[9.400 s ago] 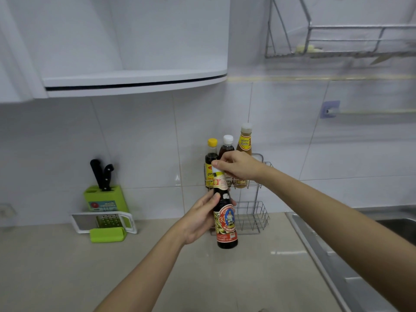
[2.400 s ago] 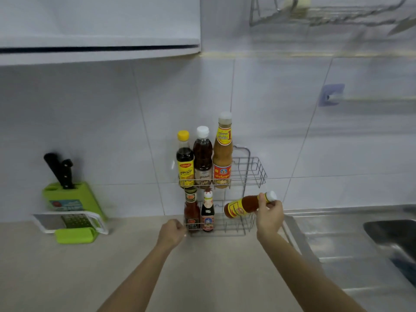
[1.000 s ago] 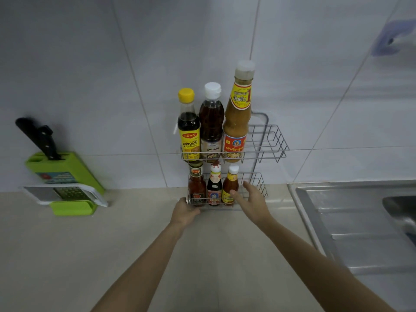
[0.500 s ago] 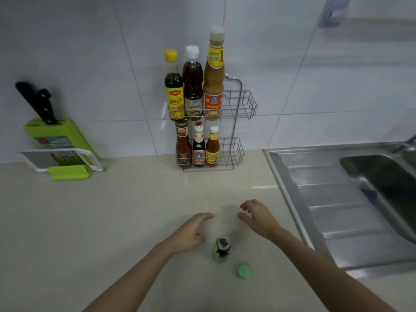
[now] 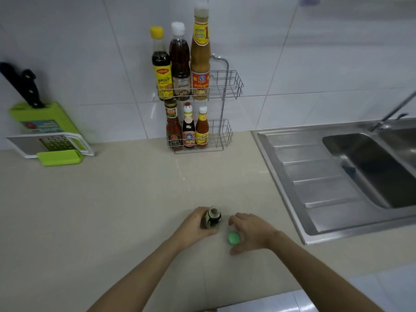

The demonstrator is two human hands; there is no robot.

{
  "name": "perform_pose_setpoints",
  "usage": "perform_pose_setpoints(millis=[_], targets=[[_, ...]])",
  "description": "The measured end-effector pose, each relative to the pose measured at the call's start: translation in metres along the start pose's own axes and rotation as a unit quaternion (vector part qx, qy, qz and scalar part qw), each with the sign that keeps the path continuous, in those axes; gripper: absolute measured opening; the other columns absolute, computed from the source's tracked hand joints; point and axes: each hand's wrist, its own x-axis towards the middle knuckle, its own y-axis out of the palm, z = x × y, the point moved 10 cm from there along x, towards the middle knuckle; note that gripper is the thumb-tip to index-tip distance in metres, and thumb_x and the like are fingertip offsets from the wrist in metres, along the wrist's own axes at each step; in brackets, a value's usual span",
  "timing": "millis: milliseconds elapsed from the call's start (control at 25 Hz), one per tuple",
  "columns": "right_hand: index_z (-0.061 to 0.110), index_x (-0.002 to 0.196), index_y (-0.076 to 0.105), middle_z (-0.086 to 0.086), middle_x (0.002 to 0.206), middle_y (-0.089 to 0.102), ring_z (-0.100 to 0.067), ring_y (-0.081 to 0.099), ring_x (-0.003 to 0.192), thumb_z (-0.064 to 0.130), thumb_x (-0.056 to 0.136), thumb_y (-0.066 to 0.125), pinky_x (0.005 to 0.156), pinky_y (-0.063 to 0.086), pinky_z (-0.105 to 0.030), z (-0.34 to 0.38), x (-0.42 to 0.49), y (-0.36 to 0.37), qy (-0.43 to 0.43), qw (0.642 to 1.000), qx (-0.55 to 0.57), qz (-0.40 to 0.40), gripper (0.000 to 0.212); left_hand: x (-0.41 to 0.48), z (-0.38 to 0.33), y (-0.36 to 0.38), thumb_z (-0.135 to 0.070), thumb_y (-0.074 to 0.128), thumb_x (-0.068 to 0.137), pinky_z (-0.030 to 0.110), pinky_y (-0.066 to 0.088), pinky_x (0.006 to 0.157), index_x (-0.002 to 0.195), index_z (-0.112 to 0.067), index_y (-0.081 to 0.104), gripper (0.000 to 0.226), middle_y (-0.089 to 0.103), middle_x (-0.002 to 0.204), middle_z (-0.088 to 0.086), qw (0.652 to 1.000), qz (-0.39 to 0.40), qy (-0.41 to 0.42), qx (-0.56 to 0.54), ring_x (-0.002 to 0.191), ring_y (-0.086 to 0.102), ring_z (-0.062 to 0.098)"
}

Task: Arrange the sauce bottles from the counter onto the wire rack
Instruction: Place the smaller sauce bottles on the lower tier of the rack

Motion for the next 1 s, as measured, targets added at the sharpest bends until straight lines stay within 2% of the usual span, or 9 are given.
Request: perform_pose_setpoints(millis=[120, 320, 400, 480, 560, 640, 720, 840, 1000], targets=[[0.013, 0.107, 0.051, -0.009, 0.108, 0.057, -0.03, 0.057, 0.1, 0.044, 0.071, 0.067, 0.076, 0.042, -0.034, -0.002, -0.004, 0.001, 0.011, 1.0, 0.01, -0.019, 0.05, 0.001, 0.005, -0.002, -0.03, 0.08, 0.072, 0.031, 0.048, 0.094, 0.114, -0.014, 0.061, 0.049, 0.065, 0.109, 0.001, 1.0, -0.009, -0.01, 0.012, 0.104, 0.062, 0.019], [0.013, 0.107, 0.055, -0.008, 0.103, 0.059, -0.029, 0.06, 0.094, 0.042, 0.079, 0.061, 0.076, 0.044, -0.034, -0.002, -0.004, -0.01, 0.031, 0.995, 0.055, -0.071, 0.041, 0.0, 0.012, -0.002, -0.045, 0.075, 0.063, 0.042, 0.052, 0.092, 0.107, -0.018, 0.064, 0.052, 0.071, 0.104, 0.004, 0.999, -0.016, -0.029, -0.003, 0.1, 0.067, 0.023], [0.015, 0.104, 0.059, -0.001, 0.096, 0.061, -0.021, 0.062, 0.083, 0.04, 0.08, 0.066, 0.073, 0.048, -0.031, -0.006, -0.008, -0.033, 0.053, 0.971, 0.185, -0.144, 0.036, 0.0, 0.014, -0.005, -0.047, 0.073, 0.062, 0.04, 0.053, 0.089, 0.105, -0.019, 0.065, 0.052, 0.072, 0.102, 0.003, 0.998, -0.027, -0.044, -0.021, 0.097, 0.068, 0.021], [0.016, 0.101, 0.062, 0.002, 0.091, 0.065, -0.009, 0.062, 0.074, 0.031, 0.08, 0.072, 0.069, 0.05, -0.022, -0.012, -0.01, -0.062, 0.068, 0.921, 0.309, -0.226, 0.028, 0.002, 0.013, -0.013, -0.047, 0.073, 0.061, 0.035, 0.052, 0.081, 0.102, -0.017, 0.066, 0.051, 0.072, 0.097, 0.004, 0.997, -0.043, -0.054, -0.022, 0.087, 0.067, 0.018], [0.017, 0.103, 0.065, 0.004, 0.091, 0.068, 0.001, 0.06, 0.069, 0.021, 0.078, 0.075, 0.067, 0.048, -0.011, -0.009, -0.007, -0.092, 0.054, 0.893, 0.367, -0.254, 0.027, 0.008, 0.009, -0.023, -0.046, 0.074, 0.063, 0.034, 0.049, 0.073, 0.098, -0.015, 0.065, 0.048, 0.07, 0.09, 0.008, 0.997, -0.052, -0.052, -0.02, 0.077, 0.062, 0.018], [0.014, 0.109, 0.067, 0.002, 0.094, 0.069, 0.0, 0.059, 0.072, 0.02, 0.078, 0.076, 0.069, 0.046, -0.01, 0.002, -0.004, -0.131, 0.013, 0.902, 0.343, -0.263, 0.033, 0.015, -0.007, -0.043, -0.043, 0.076, 0.065, 0.033, 0.047, 0.07, 0.097, -0.012, 0.064, 0.045, 0.066, 0.083, 0.004, 0.996, -0.069, -0.045, -0.03, 0.072, 0.057, 0.017], [0.013, 0.115, 0.065, 0.003, 0.098, 0.069, -0.007, 0.061, 0.079, 0.022, 0.08, 0.074, 0.075, 0.049, -0.016, 0.006, -0.002, -0.161, -0.011, 0.9, 0.338, -0.276, 0.037, 0.025, -0.023, -0.06, -0.05, 0.074, 0.064, 0.033, 0.044, 0.066, 0.097, -0.011, 0.064, 0.053, 0.063, 0.08, 0.003, 0.995, -0.083, -0.032, -0.044, 0.07, 0.054, 0.016], [0.013, 0.123, 0.061, 0.004, 0.101, 0.066, -0.008, 0.062, 0.084, 0.022, 0.084, 0.071, 0.079, 0.052, -0.019, 0.007, -0.008, -0.207, -0.031, 0.883, 0.347, -0.314, 0.041, 0.034, -0.054, -0.089, -0.056, 0.072, 0.061, 0.044, 0.051, 0.07, 0.096, -0.012, 0.064, 0.057, 0.069, 0.088, 0.013, 0.994, -0.104, -0.002, -0.046, 0.072, 0.059, 0.019], [0.013, 0.127, 0.058, 0.001, 0.106, 0.057, -0.011, 0.06, 0.093, 0.02, 0.087, 0.066, 0.085, 0.05, -0.021, 0.023, -0.011, -0.263, -0.085, 0.896, 0.277, -0.337, 0.041, 0.04, -0.106, -0.111, -0.036, 0.075, 0.078, 0.031, 0.052, 0.078, 0.111, -0.014, 0.064, 0.042, 0.07, 0.098, 0.002, 0.993, -0.068, 0.045, -0.089, 0.084, 0.064, 0.015]])
